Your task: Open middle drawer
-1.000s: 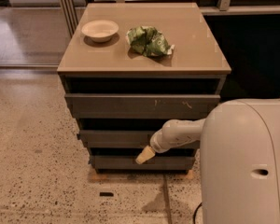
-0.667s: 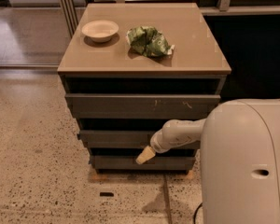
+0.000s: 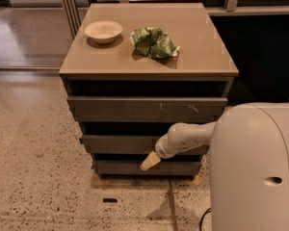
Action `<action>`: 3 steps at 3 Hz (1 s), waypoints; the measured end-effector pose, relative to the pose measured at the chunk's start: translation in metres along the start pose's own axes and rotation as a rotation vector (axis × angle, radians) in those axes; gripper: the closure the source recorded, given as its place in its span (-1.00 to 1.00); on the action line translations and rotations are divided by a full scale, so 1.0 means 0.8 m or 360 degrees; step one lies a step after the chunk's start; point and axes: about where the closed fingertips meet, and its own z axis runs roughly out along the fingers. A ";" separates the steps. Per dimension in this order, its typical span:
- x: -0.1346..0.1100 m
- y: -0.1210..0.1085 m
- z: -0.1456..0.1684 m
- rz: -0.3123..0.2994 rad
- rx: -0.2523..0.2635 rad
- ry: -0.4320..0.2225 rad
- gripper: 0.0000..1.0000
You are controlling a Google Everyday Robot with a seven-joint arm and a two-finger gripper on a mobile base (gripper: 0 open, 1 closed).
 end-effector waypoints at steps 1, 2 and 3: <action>0.011 0.025 -0.011 0.0056 -0.0067 0.0022 -1.00; 0.011 0.025 -0.011 0.0055 -0.0069 0.0022 -1.00; 0.015 0.036 -0.012 0.0046 -0.0097 0.0038 -1.00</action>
Offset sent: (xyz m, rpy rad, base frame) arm -0.0231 0.0023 -0.0036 0.0220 0.0508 -0.0099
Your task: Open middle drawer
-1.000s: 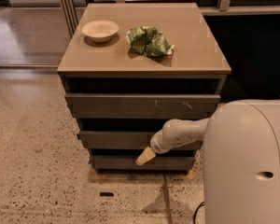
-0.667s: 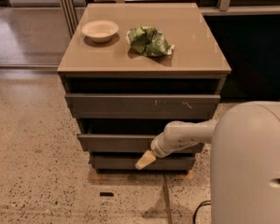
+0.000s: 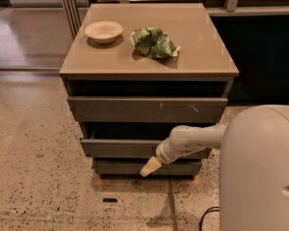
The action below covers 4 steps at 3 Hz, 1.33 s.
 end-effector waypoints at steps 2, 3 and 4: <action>0.026 0.037 -0.010 0.0011 -0.0065 0.0046 -1.00; 0.062 0.066 -0.006 0.0006 -0.0125 0.0120 -1.00; 0.062 0.066 -0.006 0.0006 -0.0125 0.0120 -1.00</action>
Offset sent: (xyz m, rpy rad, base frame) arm -0.1641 -0.0028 -0.0055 0.0086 0.2100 0.0634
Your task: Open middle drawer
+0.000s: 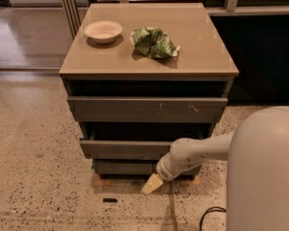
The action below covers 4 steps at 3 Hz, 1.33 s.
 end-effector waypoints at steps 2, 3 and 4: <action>-0.039 -0.021 -0.038 -0.0102 0.0122 -0.0041 -1.00; -0.062 -0.038 -0.059 -0.0143 0.0193 -0.0084 -1.00; -0.072 -0.055 -0.051 -0.0174 0.0251 -0.0093 -1.00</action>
Offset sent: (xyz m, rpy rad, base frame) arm 0.0588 -0.0061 0.0762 -0.0617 -0.2059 0.0241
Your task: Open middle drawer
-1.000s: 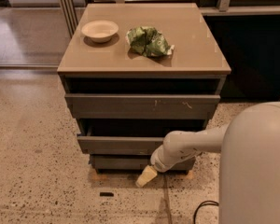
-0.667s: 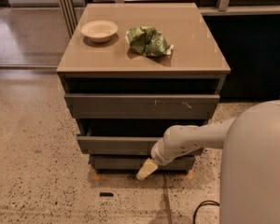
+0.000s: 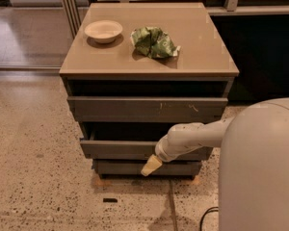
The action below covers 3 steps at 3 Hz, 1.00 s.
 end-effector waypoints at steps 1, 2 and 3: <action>0.019 -0.016 0.066 0.0066 -0.0027 0.0022 -1.00; 0.019 -0.016 0.066 0.0066 -0.0027 0.0022 -1.00; 0.023 0.000 0.062 0.0038 -0.0070 0.0034 -1.00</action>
Offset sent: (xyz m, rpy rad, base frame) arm 0.0355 0.0033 -0.1535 0.0121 0.1361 -0.0599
